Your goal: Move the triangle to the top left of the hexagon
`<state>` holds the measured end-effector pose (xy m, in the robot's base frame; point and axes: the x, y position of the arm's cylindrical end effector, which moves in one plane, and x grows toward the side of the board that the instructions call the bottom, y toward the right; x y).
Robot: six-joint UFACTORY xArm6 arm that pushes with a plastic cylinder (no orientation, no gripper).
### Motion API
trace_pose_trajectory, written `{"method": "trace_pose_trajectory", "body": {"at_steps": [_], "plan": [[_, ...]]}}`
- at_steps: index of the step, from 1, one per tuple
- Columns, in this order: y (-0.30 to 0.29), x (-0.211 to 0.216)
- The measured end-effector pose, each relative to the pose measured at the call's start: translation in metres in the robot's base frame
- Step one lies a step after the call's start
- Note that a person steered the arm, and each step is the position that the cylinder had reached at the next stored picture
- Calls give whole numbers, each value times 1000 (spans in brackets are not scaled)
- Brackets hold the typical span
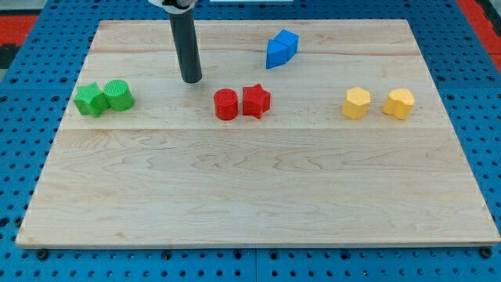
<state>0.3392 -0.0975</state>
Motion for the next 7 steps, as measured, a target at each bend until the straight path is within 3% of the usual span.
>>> {"method": "trace_pose_trajectory", "body": {"at_steps": [6,7], "plan": [[-6,-6],[19,-22]]}}
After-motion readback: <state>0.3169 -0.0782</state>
